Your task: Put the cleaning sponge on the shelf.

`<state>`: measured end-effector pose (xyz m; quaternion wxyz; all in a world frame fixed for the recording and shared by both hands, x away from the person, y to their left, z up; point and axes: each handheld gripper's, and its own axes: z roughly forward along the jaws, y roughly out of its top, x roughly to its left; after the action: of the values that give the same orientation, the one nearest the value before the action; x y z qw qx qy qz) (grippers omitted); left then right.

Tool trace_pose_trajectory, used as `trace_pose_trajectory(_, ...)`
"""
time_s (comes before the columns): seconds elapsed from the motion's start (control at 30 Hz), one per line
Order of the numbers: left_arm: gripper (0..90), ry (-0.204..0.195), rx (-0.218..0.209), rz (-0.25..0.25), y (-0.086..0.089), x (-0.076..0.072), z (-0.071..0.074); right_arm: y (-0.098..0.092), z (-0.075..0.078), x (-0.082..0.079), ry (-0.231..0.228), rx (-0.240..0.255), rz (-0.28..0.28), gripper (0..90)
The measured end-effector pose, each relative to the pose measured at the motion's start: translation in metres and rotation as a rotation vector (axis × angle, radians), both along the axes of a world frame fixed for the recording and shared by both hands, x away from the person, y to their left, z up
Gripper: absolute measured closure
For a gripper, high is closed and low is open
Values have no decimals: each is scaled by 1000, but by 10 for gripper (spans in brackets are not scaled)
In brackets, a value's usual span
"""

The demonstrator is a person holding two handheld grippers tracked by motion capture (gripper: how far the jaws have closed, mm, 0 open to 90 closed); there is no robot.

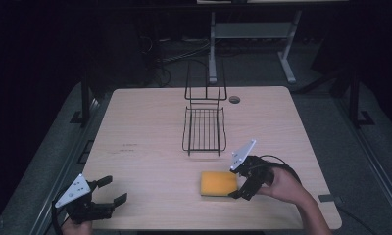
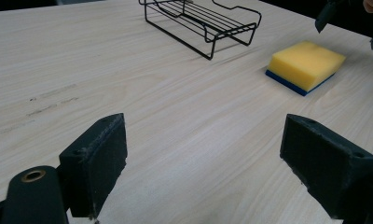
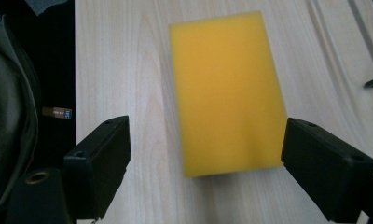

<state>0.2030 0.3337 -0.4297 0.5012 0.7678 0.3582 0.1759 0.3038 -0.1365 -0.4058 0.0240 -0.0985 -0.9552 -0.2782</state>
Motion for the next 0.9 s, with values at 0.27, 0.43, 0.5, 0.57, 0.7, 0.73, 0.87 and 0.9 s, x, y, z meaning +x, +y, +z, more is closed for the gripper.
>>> trace_pose_trajectory(0.27, 140, 1, 0, 0, -1, 0, 0, 12, 2, 4, -3, -15, 20, 154)
trace_pose_trajectory(0.43, 140, 0, 0, 0, -1, 0, 0, 16, 2, 7, 0, -14, 26, 154)
trace_pose_trajectory(0.5, 140, -1, -3, 2, -1, 0, 0, 17, 1, 8, 2, -15, 27, 154)
trace_pose_trajectory(0.57, 140, 0, -5, 2, -1, 0, 0, 20, 0, 10, 2, -27, 29, 154)
trace_pose_trajectory(0.7, 140, -2, -8, 4, -1, -1, 0, 25, -2, 12, 0, -35, 37, 154)
trace_pose_trajectory(0.73, 140, -2, -9, 3, -1, -1, 1, 27, -2, 12, 5, -37, 34, 154)
trace_pose_trajectory(0.87, 140, -3, -8, 2, -1, -1, 1, 30, -3, 15, 6, -41, 37, 154)
trace_pose_trajectory(0.9, 140, -4, -7, 1, -1, -1, 1, 31, -4, 16, 4, -42, 39, 154)
